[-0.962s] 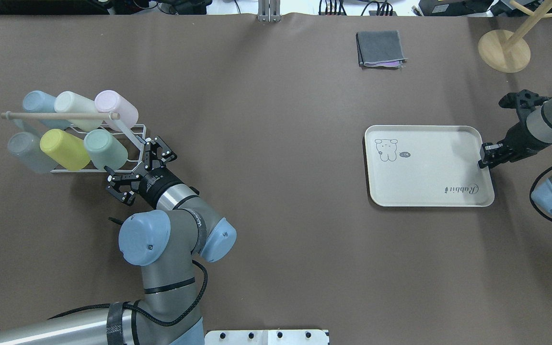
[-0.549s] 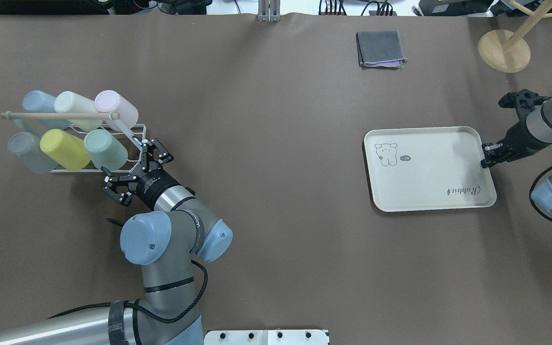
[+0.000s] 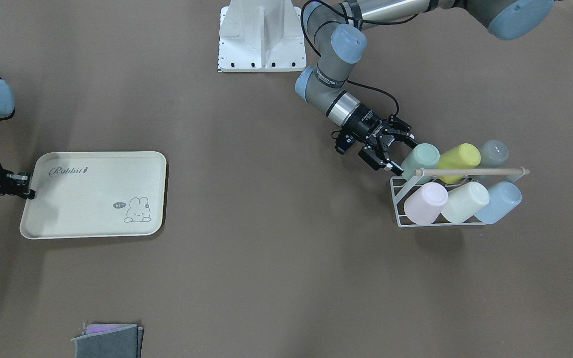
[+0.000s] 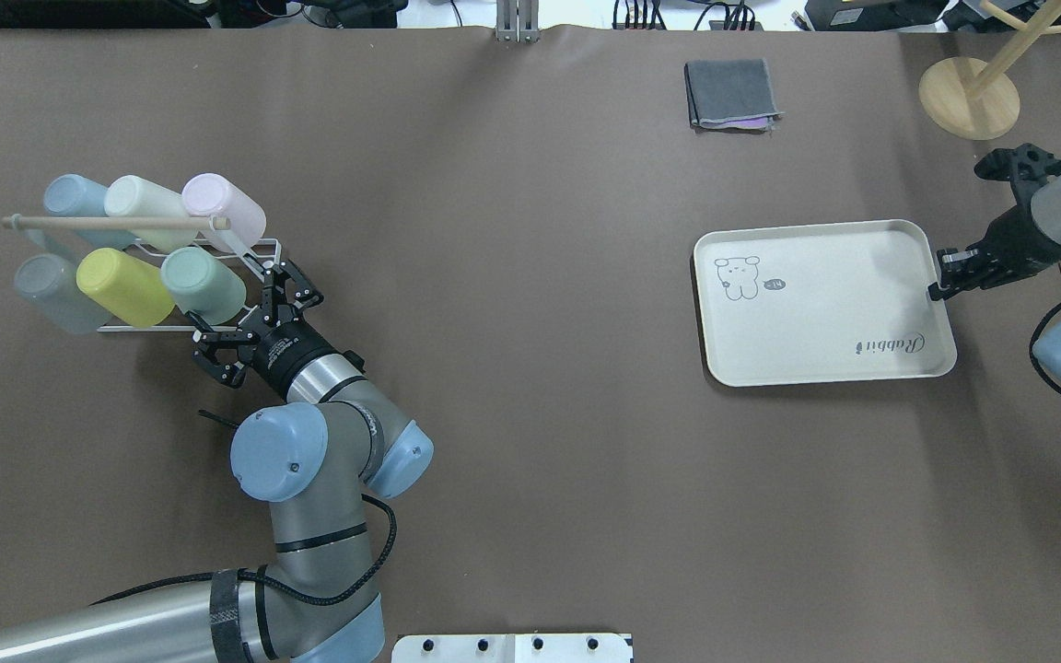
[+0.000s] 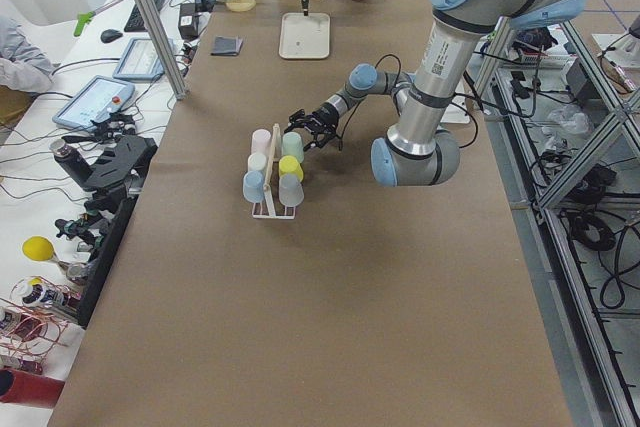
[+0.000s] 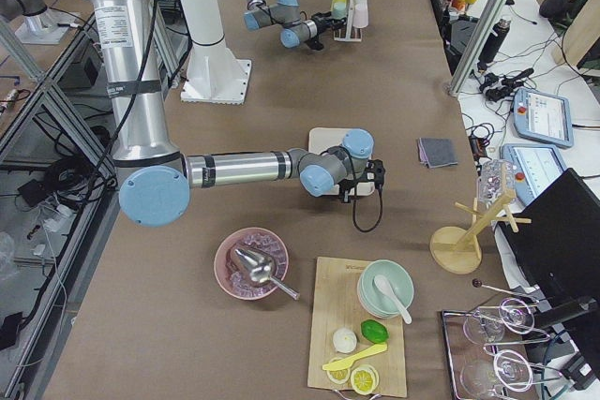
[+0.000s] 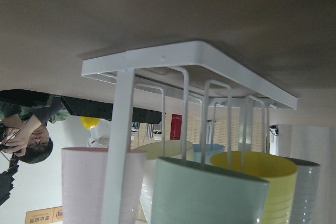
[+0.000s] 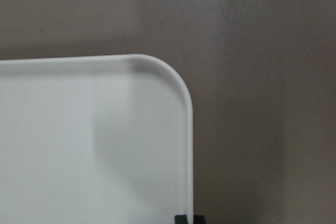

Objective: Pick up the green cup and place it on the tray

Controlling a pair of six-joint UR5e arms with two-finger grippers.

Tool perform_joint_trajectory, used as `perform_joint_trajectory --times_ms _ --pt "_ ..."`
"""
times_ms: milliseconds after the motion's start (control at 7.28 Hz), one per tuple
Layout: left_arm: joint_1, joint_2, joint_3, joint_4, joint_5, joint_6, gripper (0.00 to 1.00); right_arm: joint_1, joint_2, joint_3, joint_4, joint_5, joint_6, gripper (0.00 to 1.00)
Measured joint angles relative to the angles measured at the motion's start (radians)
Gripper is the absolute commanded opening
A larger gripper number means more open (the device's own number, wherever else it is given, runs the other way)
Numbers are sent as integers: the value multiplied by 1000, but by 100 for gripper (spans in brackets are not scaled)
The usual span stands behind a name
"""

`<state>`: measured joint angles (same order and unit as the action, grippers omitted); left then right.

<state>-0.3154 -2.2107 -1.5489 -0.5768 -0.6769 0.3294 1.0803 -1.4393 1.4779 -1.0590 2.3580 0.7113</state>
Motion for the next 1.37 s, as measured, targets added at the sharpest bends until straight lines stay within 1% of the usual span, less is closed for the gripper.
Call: perform_joint_trajectory --times_ms 412,687,1099,1236,1374 --pt "-20 12 4 14 43 -12 95 49 50 0 3 84 27 0" --pt "-19 16 7 14 46 -15 94 47 141 -19 5 103 115 0" --pt "-8 15 19 12 41 -45 92 -14 287 -85 5 93 211 0" --pt "-6 15 18 16 37 -55 89 -49 322 -99 5 70 228 0" --pt "-6 15 16 26 33 -63 89 -96 358 -112 5 27 249 0"
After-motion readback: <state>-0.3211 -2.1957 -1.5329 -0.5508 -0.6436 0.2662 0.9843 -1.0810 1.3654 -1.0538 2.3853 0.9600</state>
